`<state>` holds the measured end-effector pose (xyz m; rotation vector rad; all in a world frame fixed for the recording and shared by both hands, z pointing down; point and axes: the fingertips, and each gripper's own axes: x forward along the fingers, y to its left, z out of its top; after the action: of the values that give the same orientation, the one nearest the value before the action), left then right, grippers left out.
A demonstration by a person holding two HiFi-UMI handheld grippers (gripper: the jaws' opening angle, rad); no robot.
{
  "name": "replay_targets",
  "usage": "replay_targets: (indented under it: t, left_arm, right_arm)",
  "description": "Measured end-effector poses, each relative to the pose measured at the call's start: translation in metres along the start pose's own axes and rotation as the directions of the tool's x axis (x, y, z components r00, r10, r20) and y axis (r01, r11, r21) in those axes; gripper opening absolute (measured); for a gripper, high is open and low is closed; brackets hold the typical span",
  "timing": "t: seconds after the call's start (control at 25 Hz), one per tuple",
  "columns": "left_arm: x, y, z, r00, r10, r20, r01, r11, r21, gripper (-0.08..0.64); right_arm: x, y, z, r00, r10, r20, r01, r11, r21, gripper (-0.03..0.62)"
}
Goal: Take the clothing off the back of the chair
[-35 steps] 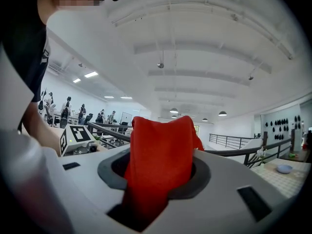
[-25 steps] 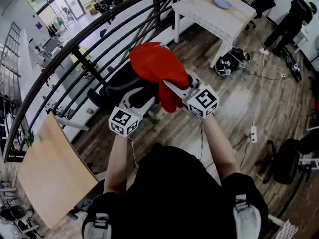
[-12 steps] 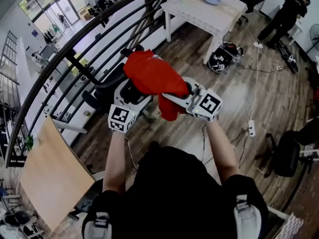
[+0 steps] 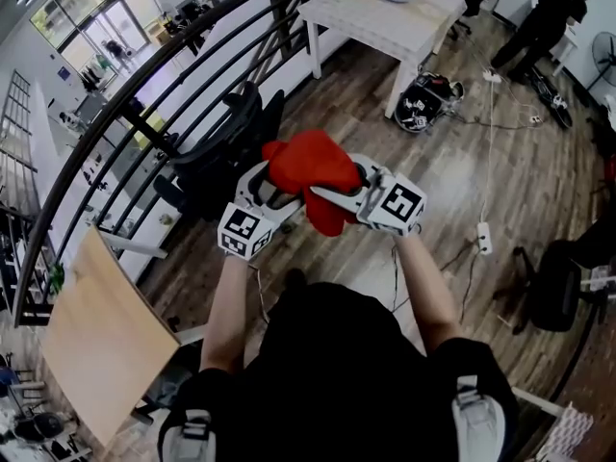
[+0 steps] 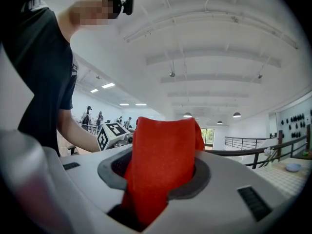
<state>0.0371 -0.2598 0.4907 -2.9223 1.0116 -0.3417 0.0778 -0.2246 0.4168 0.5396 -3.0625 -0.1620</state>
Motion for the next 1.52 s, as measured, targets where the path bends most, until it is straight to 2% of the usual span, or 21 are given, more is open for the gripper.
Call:
replay_targets:
  t: [0.16,0.56,1.04,1.28,1.52]
  left_arm:
    - [0.006,-0.018,-0.007,0.999,-0.007,-0.043,0.007,1.000,-0.001,0.431]
    - [0.005,-0.052,-0.020,0.997,-0.028,-0.073,0.026,0.999,-0.032,0.406]
    - [-0.013,-0.074,-0.038,0.995,-0.025,-0.100,0.022,0.999,-0.036,0.162]
    - [-0.022,-0.078,-0.041,0.994,-0.014,-0.108,0.007,0.998,-0.068,0.107]
    - [-0.026,-0.087,-0.047,0.992,-0.010,-0.126,0.000,0.997,-0.081,0.100]
  right_arm:
    - [-0.009,0.009,-0.009,1.000,0.015,-0.022,-0.015,1.000,0.007,0.169]
    - [-0.021,0.022,-0.026,0.999,0.035,-0.023,-0.033,0.998,0.060,0.169]
    - [-0.014,0.051,-0.041,0.996,0.088,-0.029,-0.085,0.992,0.091,0.167]
    - [-0.011,0.060,-0.044,0.995,0.100,-0.019,-0.097,0.990,0.106,0.168]
    - [-0.014,0.067,-0.051,0.993,0.114,-0.019,-0.111,0.988,0.109,0.167]
